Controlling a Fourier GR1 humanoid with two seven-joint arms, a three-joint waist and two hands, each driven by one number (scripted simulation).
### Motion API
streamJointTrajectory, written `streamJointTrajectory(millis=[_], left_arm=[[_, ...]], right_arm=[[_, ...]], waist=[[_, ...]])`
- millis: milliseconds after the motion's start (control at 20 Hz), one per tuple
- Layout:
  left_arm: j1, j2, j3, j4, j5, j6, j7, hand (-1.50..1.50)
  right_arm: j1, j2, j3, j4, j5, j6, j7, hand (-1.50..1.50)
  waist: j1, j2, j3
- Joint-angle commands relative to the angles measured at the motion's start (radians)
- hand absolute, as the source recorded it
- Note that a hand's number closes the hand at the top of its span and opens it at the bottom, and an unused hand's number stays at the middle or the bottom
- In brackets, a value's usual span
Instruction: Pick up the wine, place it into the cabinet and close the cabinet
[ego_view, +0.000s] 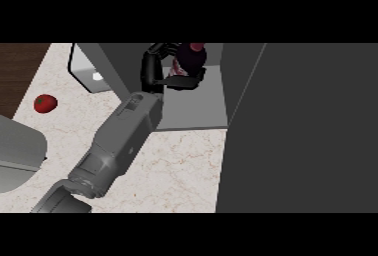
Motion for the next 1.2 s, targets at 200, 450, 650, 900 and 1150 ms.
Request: streamJointTrajectory(millis=[200, 450, 650, 900, 1150], left_arm=[[-0.048, 0.012, 0.111, 0.116, 0.071, -0.063, -0.016, 1.5], [-0.082, 0.015, 0.151, 0.132, 0.104, -0.101, 0.02, 1.5], [-0.08, -0.002, 0.162, 0.172, 0.1, -0.088, -0.025, 1.5], [-0.103, 0.009, 0.166, 0.2, 0.084, -0.078, -0.042, 1.5], [-0.067, -0.002, 0.161, 0.242, 0.061, -0.044, -0.098, -1.5]], right_arm=[[0.029, 0.015, 0.012, -0.048, -0.054, 0.004, -0.001, -1.5], [0.049, 0.006, 0.029, -0.124, -0.05, -0.006, 0.053, -1.5], [0.013, 0.012, 0.012, -0.038, -0.055, 0.004, 0.004, -1.5], [-0.01, 0.01, 0.032, -0.096, -0.061, -0.008, 0.067, -1.5], [0.011, 0.003, 0.025, -0.057, -0.054, 0.017, 0.021, -1.5]], waist=[[-0.012, 0.008, 0.0], [-0.011, 0.003, 0.0], [-0.008, 0.007, 0.0], [-0.017, 0.008, -0.001], [-0.027, 0.014, 0.0]])
